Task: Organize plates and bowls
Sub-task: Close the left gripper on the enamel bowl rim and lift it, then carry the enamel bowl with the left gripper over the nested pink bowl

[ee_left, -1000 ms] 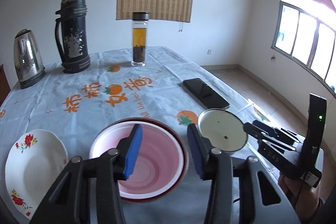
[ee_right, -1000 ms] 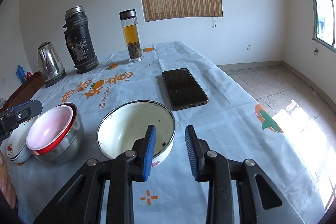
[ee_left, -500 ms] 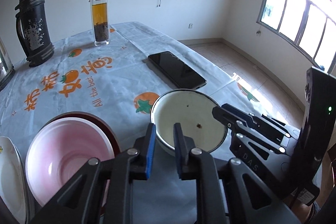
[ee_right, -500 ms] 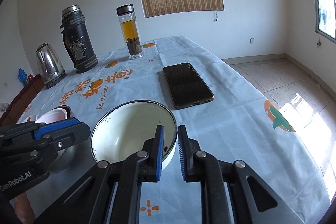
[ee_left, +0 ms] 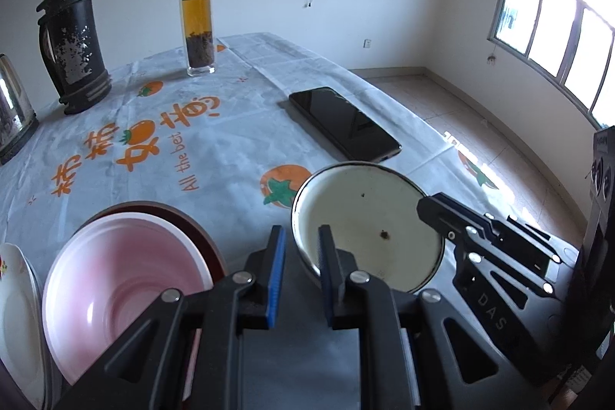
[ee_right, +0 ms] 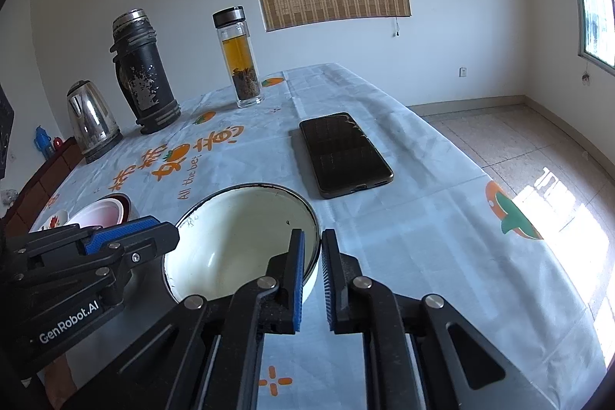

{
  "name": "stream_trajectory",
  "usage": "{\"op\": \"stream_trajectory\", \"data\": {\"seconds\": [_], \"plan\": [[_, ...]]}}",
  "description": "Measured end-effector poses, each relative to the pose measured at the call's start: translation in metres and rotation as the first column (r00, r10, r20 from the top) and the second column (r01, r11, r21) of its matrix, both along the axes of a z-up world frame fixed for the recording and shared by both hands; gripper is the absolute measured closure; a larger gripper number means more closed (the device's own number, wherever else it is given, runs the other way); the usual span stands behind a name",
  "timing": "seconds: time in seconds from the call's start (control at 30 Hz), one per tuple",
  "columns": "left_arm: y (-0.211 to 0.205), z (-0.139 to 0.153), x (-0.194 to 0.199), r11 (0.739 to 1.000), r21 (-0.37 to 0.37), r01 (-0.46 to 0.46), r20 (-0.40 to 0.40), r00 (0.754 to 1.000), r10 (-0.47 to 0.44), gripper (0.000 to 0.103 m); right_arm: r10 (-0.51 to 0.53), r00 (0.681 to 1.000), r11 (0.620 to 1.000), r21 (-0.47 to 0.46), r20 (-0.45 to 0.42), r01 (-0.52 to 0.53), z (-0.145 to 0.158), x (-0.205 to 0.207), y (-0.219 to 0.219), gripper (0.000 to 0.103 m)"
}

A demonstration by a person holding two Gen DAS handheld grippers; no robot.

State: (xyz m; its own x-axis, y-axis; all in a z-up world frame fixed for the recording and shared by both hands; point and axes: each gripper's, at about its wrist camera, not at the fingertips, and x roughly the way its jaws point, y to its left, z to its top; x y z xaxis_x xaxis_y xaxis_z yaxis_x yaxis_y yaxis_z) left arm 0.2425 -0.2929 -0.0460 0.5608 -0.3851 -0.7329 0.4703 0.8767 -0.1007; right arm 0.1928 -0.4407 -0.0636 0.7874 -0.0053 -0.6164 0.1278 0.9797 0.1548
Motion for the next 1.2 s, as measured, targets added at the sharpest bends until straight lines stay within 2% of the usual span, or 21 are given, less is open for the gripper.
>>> {"op": "stream_trajectory", "data": {"seconds": [0.07,0.13,0.27,0.43,0.6,0.97,1.2], "plan": [[-0.003,-0.004,0.0,1.0,0.01,0.008,-0.01,1.0,-0.008,0.088,-0.003,1.0,1.0,-0.006,0.001,0.003,0.0,0.0,0.001,0.094],[-0.008,-0.005,-0.003,0.999,0.04,0.004,0.014,1.0,-0.004,0.088,-0.004,1.0,1.0,-0.01,0.001,0.004,0.001,0.0,0.001,0.094],[-0.006,-0.007,-0.001,1.0,0.024,-0.001,0.006,1.0,0.001,0.09,-0.003,1.0,1.0,-0.008,0.001,0.003,0.001,0.0,0.002,0.094],[-0.008,-0.008,-0.007,0.999,0.042,-0.001,0.04,0.999,-0.001,0.09,0.004,1.0,1.0,0.001,0.009,-0.004,0.001,-0.001,0.001,0.094],[-0.002,-0.007,-0.007,1.0,0.008,0.004,0.026,1.0,-0.004,0.09,0.007,0.999,1.0,-0.003,0.034,-0.007,0.004,-0.006,0.001,0.094],[0.008,0.002,-0.015,1.0,-0.031,0.005,0.047,0.999,-0.003,0.09,0.012,0.996,0.999,-0.034,0.085,-0.009,0.013,-0.019,0.011,0.094],[0.019,0.015,-0.021,0.997,-0.075,-0.006,0.062,0.998,0.01,0.09,0.027,0.991,0.999,-0.049,0.13,-0.021,0.036,-0.03,0.02,0.094]]}}
